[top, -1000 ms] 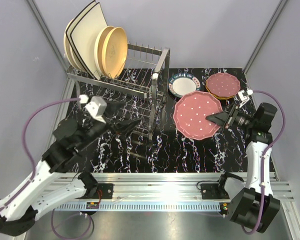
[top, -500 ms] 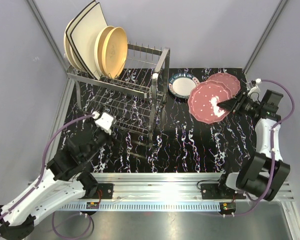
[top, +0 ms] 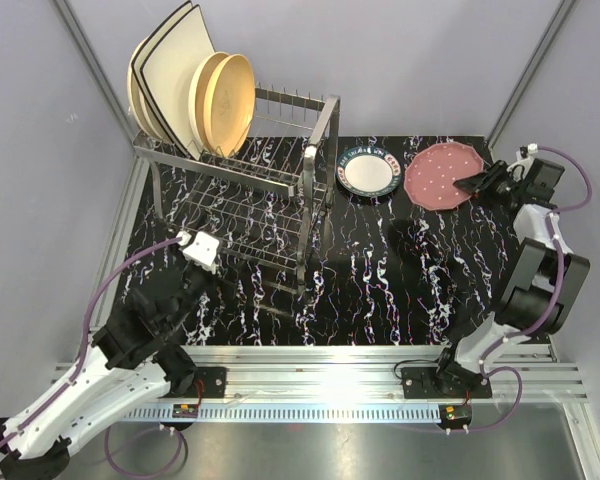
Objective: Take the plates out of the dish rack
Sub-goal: Pass the plate from the left arm to the right, then place the plate on the table
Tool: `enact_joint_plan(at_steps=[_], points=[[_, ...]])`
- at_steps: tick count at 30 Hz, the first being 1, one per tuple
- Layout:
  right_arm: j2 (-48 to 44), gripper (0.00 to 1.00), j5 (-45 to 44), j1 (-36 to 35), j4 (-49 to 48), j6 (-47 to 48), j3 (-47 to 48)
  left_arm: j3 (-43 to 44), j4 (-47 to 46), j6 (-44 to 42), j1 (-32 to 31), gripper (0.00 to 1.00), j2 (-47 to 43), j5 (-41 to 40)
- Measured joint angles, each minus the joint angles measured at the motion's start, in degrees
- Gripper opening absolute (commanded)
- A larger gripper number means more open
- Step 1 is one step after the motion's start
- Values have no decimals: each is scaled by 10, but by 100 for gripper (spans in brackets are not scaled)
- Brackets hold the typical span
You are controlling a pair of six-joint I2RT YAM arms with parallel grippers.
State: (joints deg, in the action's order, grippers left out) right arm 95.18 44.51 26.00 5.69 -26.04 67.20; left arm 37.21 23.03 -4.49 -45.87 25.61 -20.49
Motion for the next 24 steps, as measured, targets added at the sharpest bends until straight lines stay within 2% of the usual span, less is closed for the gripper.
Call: enact_joint_plan(at_steps=[11, 24], points=[[163, 0, -120, 0, -21, -53, 158, -3, -4, 0, 19, 99, 9, -5], [271, 0, -140, -9, -27, -87, 235, -3, -5, 0, 42, 99, 32, 8]])
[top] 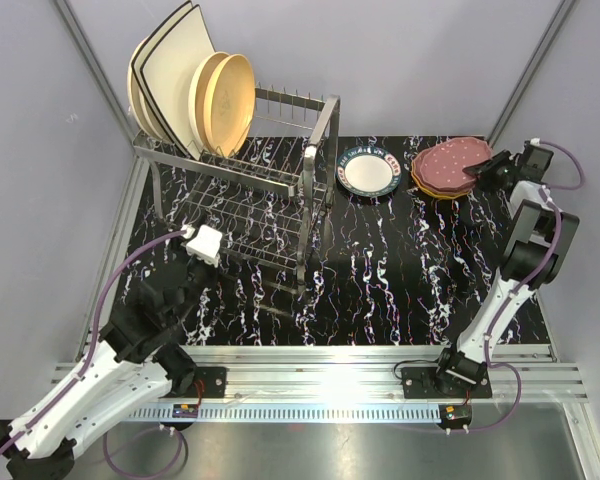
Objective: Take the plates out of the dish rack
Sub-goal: Place the plate on the table
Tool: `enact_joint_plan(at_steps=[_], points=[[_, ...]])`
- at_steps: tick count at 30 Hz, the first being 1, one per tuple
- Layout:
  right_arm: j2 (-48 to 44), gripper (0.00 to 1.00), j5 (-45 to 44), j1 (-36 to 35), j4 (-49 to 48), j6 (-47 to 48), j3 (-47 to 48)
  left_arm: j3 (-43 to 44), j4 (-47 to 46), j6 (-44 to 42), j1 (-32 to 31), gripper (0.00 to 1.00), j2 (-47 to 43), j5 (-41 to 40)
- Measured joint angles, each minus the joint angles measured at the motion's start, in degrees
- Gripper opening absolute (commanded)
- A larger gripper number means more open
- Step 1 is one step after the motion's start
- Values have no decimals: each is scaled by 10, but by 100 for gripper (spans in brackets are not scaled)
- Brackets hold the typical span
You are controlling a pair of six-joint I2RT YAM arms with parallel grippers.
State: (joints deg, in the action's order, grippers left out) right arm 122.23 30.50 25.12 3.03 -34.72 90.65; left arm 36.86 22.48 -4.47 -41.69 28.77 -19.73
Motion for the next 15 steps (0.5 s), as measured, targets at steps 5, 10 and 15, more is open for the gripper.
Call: enact_joint_plan(at_steps=[5, 10, 15], points=[[22, 1, 0, -7, -3, -17, 13, 0, -2, 0, 6, 99, 3, 5], [36, 1, 2, -10, -8, -42, 18, -3, -5, 0, 10, 99, 7, 11], [44, 3, 2, -11, -17, -56, 20, -4, -7, 0, 14, 99, 10, 16]])
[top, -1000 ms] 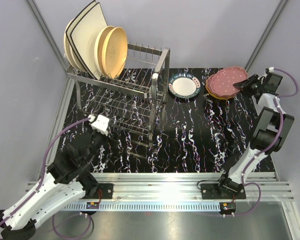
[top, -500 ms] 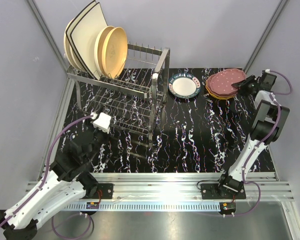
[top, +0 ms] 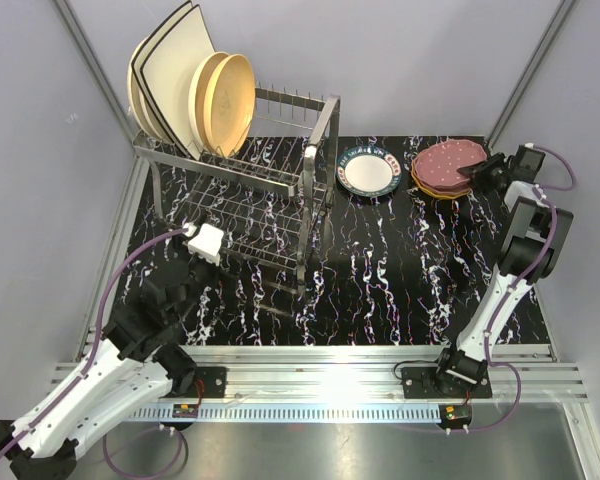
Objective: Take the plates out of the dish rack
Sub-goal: Place the plate on the table
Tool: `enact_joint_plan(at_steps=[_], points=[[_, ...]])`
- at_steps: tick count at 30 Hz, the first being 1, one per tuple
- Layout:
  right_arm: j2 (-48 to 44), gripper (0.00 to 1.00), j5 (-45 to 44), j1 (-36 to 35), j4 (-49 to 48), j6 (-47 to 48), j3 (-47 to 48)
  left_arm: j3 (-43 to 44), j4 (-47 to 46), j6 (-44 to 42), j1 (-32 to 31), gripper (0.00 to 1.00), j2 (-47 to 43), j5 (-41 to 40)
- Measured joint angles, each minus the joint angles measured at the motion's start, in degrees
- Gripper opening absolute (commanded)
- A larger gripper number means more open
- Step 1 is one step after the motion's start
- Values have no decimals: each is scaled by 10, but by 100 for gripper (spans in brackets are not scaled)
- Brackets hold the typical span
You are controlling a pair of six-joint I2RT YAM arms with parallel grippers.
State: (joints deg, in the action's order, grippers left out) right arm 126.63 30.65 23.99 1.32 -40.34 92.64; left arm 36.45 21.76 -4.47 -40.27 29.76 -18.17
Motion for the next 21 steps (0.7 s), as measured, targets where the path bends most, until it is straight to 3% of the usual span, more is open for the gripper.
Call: enact_joint_plan(at_steps=[13, 21], points=[[20, 27, 4, -1, -16, -15, 9, -2, -5, 0, 7, 99, 3, 8], [20, 65, 20, -1, -23, -11, 13, -2, -5, 1, 10, 99, 3, 13]])
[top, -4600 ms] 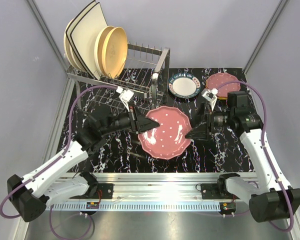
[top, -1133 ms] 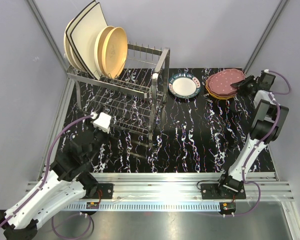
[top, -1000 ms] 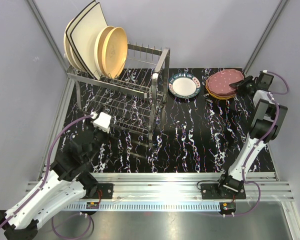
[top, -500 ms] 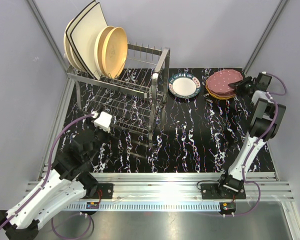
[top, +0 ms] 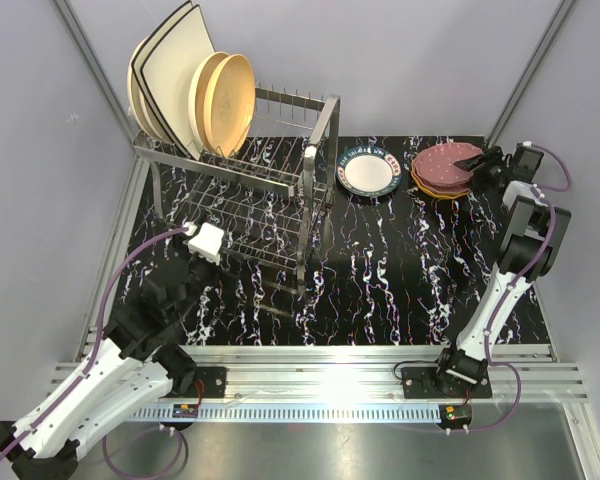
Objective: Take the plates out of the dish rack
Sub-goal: Place the plate on the table
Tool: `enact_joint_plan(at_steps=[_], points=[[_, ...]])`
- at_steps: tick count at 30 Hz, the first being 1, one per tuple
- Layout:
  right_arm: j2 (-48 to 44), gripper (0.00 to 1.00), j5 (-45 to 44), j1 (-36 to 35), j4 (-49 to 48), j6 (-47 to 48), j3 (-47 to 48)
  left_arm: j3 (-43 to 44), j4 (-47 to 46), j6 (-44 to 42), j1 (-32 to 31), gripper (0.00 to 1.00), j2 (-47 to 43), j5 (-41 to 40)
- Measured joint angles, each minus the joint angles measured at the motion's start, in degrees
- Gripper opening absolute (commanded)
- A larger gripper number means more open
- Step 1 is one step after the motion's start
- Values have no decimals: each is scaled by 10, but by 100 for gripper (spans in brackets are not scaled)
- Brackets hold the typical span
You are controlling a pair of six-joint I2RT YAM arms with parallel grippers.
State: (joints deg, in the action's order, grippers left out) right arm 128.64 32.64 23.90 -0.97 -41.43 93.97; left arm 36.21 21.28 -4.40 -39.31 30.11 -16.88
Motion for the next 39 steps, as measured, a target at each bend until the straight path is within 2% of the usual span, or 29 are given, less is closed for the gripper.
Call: enact_joint_plan(at_steps=[7, 14, 28, 39], points=[[0, 87, 0, 0, 9, 27, 1, 0, 0, 1, 2, 99, -2, 4], [-18, 98, -9, -1, 49, 81, 6, 0, -2, 2, 2, 99, -15, 6], [-57, 99, -48, -1, 148, 182, 23, 0, -2, 4, 3, 99, -26, 7], [-88, 100, -54, 0, 186, 225, 29, 0, -2, 4, 3, 99, -31, 7]])
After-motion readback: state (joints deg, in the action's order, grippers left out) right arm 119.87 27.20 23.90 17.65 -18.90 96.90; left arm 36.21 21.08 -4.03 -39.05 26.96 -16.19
